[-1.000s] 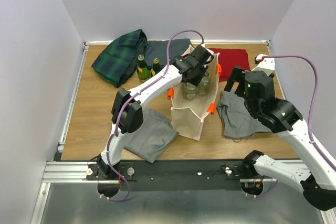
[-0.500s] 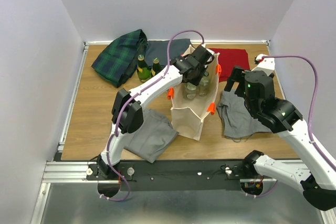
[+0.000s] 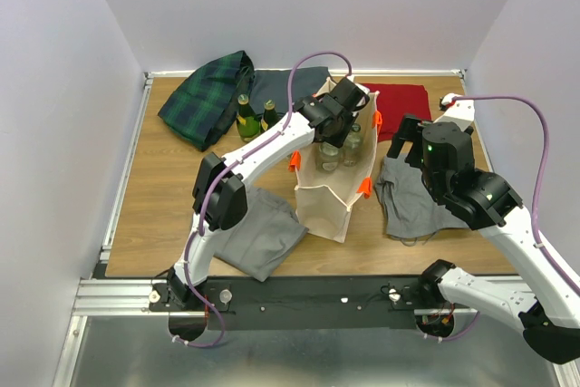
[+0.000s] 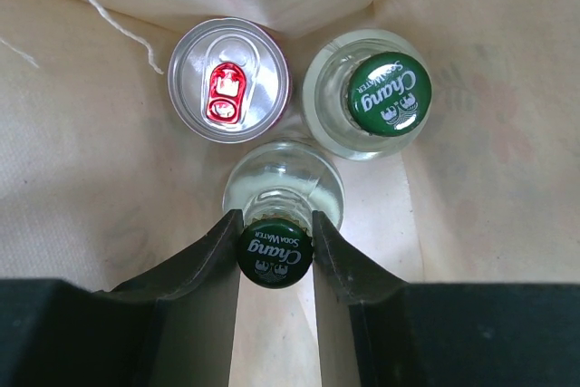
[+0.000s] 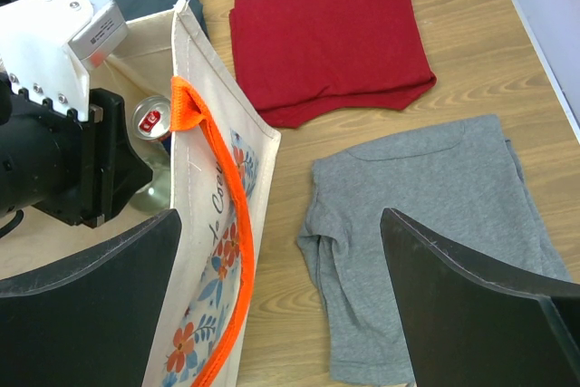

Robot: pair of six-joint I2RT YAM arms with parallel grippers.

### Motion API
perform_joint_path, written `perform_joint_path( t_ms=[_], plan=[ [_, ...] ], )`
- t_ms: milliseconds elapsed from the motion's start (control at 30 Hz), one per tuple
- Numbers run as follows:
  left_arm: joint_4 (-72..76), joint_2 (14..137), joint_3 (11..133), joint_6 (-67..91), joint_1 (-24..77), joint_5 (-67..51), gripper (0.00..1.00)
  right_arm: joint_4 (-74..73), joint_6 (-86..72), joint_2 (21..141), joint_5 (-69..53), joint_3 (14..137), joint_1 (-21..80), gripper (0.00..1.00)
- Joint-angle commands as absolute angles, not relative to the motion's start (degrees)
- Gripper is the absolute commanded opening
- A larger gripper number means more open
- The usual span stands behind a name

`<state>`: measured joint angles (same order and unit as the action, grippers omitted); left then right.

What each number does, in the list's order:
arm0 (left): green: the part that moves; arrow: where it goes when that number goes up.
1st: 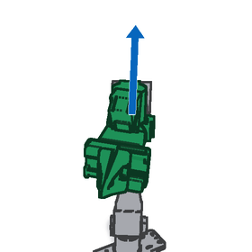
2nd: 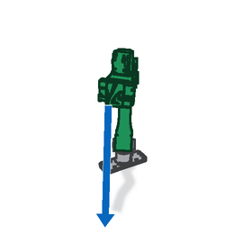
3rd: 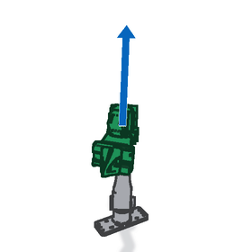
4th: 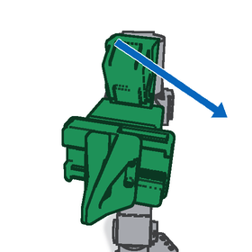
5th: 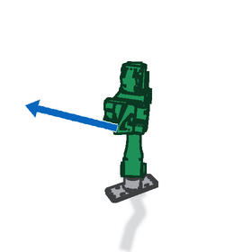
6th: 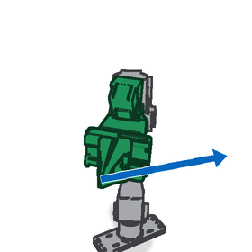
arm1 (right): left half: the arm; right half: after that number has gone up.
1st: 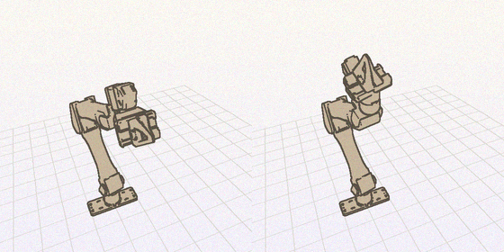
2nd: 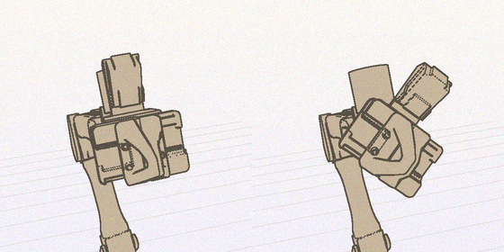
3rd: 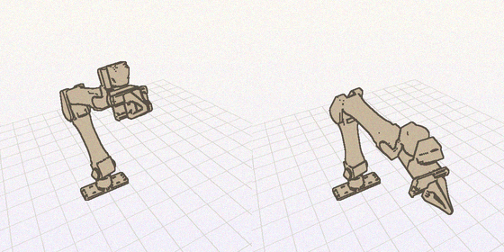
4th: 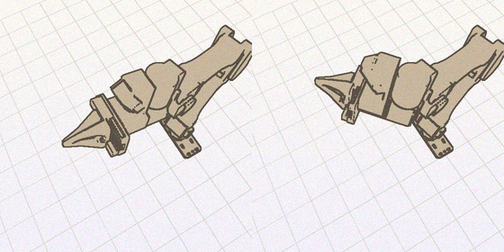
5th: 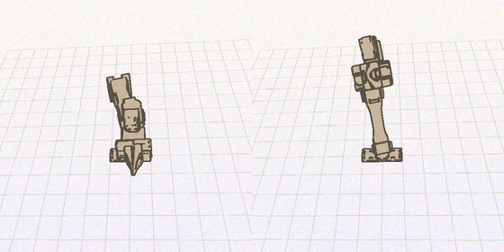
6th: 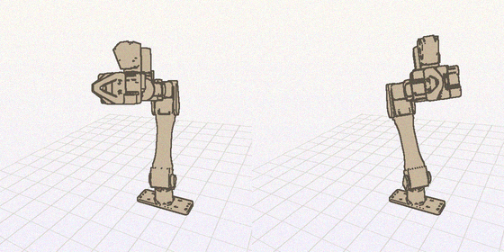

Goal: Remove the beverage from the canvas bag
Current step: Take out the drink from the canvas bag.

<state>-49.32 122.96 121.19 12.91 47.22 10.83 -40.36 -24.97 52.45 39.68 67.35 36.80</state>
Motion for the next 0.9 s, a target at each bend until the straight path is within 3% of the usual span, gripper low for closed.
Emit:
perform_joint_path(
  t_ms=[0, 867],
  plan=[
    [-49.5, 122.9, 122.0, 11.7, 47.2, 10.3, 0.0, -40.4, -25.0, 52.0, 41.7, 66.7, 37.1, 1.0],
    [-52.2, 119.5, 126.8, 10.5, 47.2, 4.6, 0.0, -40.6, -25.1, 51.7, 41.9, 66.7, 37.1, 1.0]
  ],
)
